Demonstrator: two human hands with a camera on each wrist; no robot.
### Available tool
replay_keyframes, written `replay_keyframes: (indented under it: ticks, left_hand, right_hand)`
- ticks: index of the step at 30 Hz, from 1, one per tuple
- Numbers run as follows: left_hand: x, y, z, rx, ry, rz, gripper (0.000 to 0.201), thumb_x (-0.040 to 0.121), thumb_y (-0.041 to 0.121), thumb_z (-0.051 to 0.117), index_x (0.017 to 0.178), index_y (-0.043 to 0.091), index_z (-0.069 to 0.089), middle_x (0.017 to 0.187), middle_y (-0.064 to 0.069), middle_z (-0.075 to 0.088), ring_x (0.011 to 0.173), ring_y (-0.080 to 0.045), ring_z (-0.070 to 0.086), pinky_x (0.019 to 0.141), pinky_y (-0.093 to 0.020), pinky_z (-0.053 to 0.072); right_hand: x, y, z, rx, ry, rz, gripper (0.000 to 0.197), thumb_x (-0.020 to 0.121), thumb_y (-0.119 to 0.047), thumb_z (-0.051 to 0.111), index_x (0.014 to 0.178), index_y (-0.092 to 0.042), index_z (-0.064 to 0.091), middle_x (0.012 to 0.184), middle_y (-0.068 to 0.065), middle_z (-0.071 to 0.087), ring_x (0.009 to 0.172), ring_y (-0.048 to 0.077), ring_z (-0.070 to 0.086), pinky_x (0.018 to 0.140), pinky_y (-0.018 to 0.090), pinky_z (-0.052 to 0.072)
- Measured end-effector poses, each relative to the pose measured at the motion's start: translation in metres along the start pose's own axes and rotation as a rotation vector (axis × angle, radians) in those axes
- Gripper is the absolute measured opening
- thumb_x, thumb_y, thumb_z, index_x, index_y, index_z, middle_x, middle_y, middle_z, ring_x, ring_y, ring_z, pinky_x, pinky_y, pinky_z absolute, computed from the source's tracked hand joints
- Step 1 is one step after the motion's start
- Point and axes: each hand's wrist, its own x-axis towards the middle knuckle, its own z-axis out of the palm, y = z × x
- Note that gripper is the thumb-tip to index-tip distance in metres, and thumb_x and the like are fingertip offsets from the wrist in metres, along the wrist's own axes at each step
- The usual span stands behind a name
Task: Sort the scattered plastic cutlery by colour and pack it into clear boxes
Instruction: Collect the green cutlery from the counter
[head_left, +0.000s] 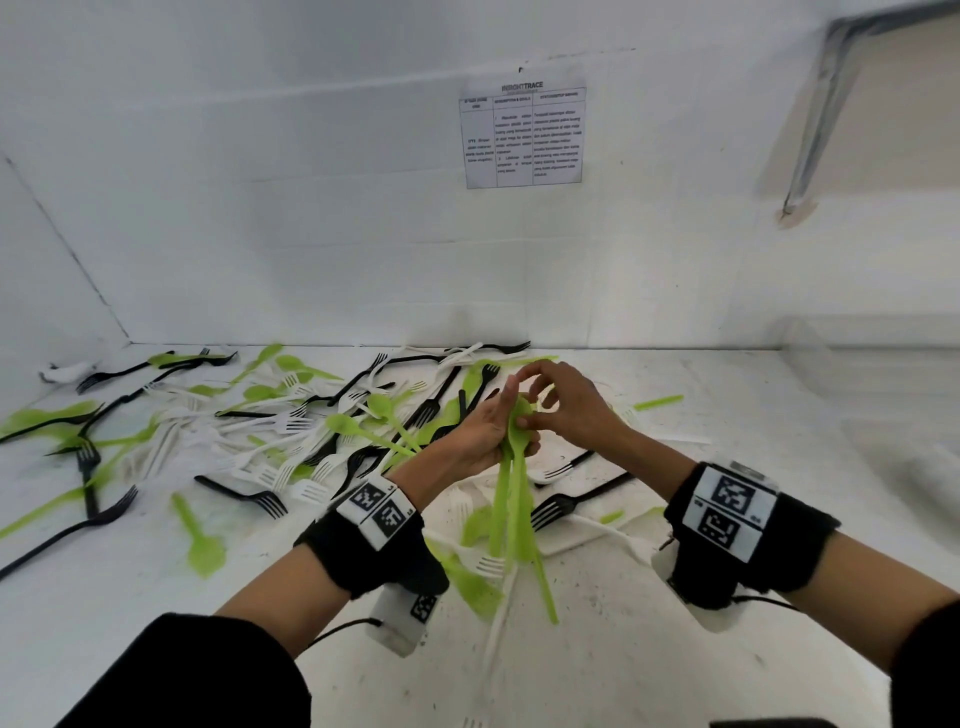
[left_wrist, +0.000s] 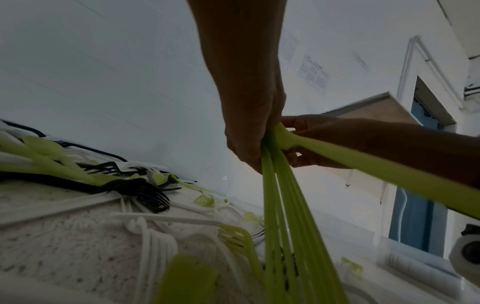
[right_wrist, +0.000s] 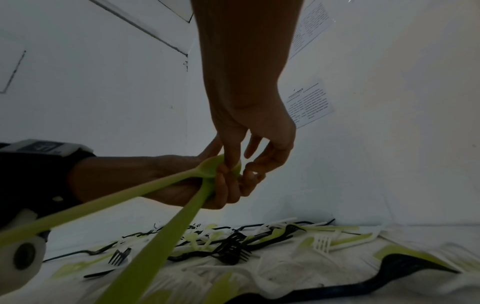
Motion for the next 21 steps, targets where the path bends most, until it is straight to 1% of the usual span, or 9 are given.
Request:
replay_keyframes:
  ticks: [1,3,7,9,11,12,14,17,21]
  left_hand:
    - [0.001,-0.001,-0.001,-0.002,-0.014,0.003,0.089,0.041,0.074,0.072,0.104,0.014,0.054,0.055,0.005,0.052,0.051,-0.01,0.054,0.056,-0.023,0.051]
    - [0.002,-0.002,-0.003,0.021,-0.068,0.024,0.09,0.038,0.076,0.073,0.105,0.02,0.055,0.058,0.008,0.053,0.051,-0.008,0.052,0.057,-0.021,0.05]
    - [-0.001,-0.001,-0.004,0.063,-0.116,0.032,0.078,0.045,0.073,0.072,0.102,0.021,0.058,0.069,0.006,0.054,0.054,-0.008,0.054,0.058,-0.021,0.051]
    - [-0.004,0.001,-0.004,0.126,-0.126,-0.013,0.062,0.06,0.06,0.071,0.102,0.018,0.055,0.083,0.001,0.055,0.055,-0.009,0.055,0.058,-0.021,0.05]
    - [-0.01,0.004,-0.007,0.261,-0.149,-0.099,0.036,0.081,0.039,0.061,0.107,0.017,0.051,0.093,-0.003,0.055,0.057,-0.009,0.058,0.061,-0.022,0.052]
    - [-0.013,0.004,-0.01,0.34,-0.164,-0.148,0.025,0.089,0.029,0.056,0.109,0.016,0.051,0.092,-0.003,0.056,0.06,-0.009,0.06,0.063,-0.023,0.052]
    - [-0.018,0.002,-0.018,0.453,-0.188,-0.21,0.02,0.094,0.018,0.052,0.112,0.01,0.052,0.083,0.0,0.055,0.062,-0.01,0.059,0.064,-0.023,0.051]
    - [-0.026,0.002,-0.023,0.562,-0.165,-0.189,0.013,0.095,0.016,0.052,0.104,0.008,0.055,0.073,0.002,0.045,0.054,-0.007,0.049,0.055,-0.019,0.045]
    - [-0.03,0.007,-0.022,0.774,-0.155,-0.108,0.01,0.095,0.022,0.053,0.1,0.014,0.056,0.069,0.005,0.041,0.048,-0.005,0.037,0.047,-0.018,0.035]
  right_hand:
    - [0.0,0.0,0.0,-0.046,-0.042,-0.021,0.04,0.074,-0.01,0.075,0.111,-0.016,0.06,0.094,-0.001,0.055,0.082,0.015,0.054,0.08,0.027,0.046]
    - [0.001,-0.002,-0.001,-0.1,-0.131,-0.051,0.033,0.08,-0.008,0.069,0.112,-0.01,0.061,0.093,-0.001,0.057,0.086,0.016,0.054,0.083,0.031,0.044]
    - [0.003,-0.002,-0.007,-0.033,-0.14,-0.054,0.022,0.078,0.002,0.067,0.099,-0.005,0.065,0.071,-0.009,0.059,0.069,0.005,0.058,0.073,0.017,0.046]
    - [0.004,-0.001,-0.01,-0.006,-0.122,-0.053,0.018,0.079,0.005,0.064,0.095,-0.005,0.066,0.069,-0.01,0.059,0.059,-0.004,0.057,0.063,0.008,0.044]
    - [0.005,-0.001,-0.013,0.042,-0.074,-0.017,0.019,0.08,0.005,0.063,0.094,-0.008,0.065,0.071,-0.006,0.06,0.059,-0.004,0.058,0.058,0.007,0.046]
    - [0.005,-0.001,-0.016,0.093,-0.045,0.015,0.02,0.08,0.005,0.063,0.093,-0.01,0.064,0.073,-0.003,0.06,0.061,0.001,0.059,0.057,0.01,0.049]
    - [0.003,-0.001,-0.022,0.173,-0.009,0.057,0.023,0.083,0.006,0.06,0.095,-0.014,0.061,0.076,0.0,0.058,0.064,0.009,0.06,0.056,0.015,0.053]
    - [-0.003,-0.001,-0.028,0.156,-0.06,0.056,0.029,0.086,0.007,0.054,0.099,-0.018,0.061,0.084,0.0,0.057,0.073,0.011,0.06,0.059,0.021,0.056]
    - [-0.012,-0.001,-0.026,0.078,-0.08,0.033,0.026,0.081,0.003,0.062,0.097,-0.019,0.061,0.1,0.009,0.061,0.077,0.01,0.06,0.063,0.024,0.058]
